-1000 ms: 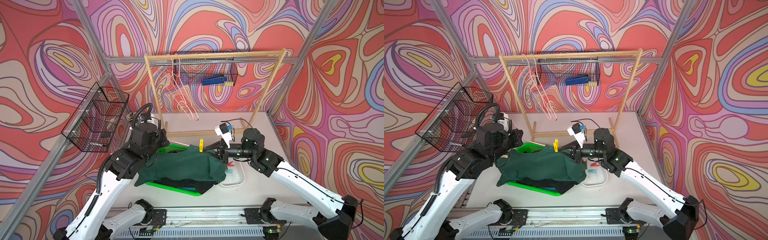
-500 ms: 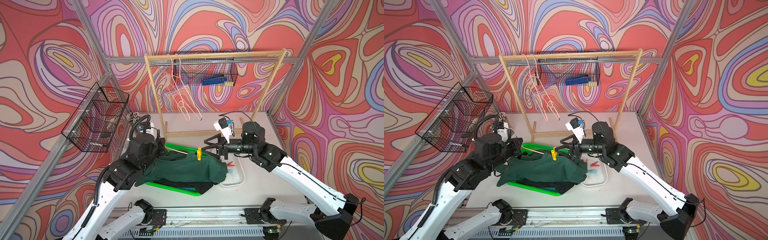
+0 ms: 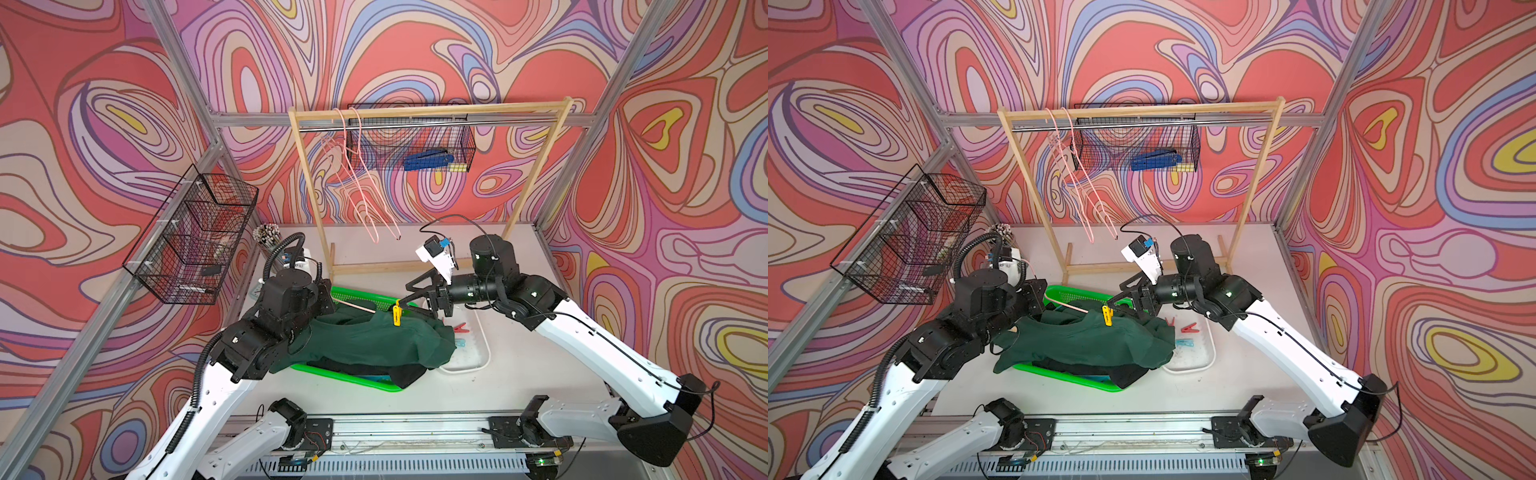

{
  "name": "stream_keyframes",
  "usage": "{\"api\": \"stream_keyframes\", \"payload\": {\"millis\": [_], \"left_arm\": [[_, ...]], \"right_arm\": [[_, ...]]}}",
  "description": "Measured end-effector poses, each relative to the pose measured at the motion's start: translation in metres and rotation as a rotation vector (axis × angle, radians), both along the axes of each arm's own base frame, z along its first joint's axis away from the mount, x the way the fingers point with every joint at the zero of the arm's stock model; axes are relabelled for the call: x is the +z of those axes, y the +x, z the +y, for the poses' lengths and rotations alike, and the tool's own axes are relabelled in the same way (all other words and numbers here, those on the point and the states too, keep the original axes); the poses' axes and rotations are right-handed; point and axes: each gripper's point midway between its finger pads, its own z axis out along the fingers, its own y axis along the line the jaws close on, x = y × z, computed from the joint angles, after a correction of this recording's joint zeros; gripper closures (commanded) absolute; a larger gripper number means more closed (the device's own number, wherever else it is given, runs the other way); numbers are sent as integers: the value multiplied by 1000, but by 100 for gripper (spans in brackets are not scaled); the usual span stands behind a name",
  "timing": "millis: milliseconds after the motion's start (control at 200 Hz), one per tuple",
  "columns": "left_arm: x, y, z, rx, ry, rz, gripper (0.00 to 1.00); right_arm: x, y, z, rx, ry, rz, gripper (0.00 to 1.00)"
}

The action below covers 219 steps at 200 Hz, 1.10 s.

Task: Remove the clothespins securing t-shirts to the hanger
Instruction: Adjust the T-shirt in the basket, then remove the clothespin from the hanger.

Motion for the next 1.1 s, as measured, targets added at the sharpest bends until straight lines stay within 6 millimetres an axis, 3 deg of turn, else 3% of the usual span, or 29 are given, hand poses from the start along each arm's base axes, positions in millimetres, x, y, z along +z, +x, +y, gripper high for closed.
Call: {"api": "stream_keyframes", "payload": {"millis": [230,621,1097], "left_arm": [[-2,2,5,26,16,-2,100],[-7,3,10,53,36,0,100],[-8,3,10,54,37,3,100]], "right_arm": [[1,-9,6,27,15,32,31],[-19,-18,28,20,-54,-15,37],[-35,-7,28,-19,-103,-32,76]]}}
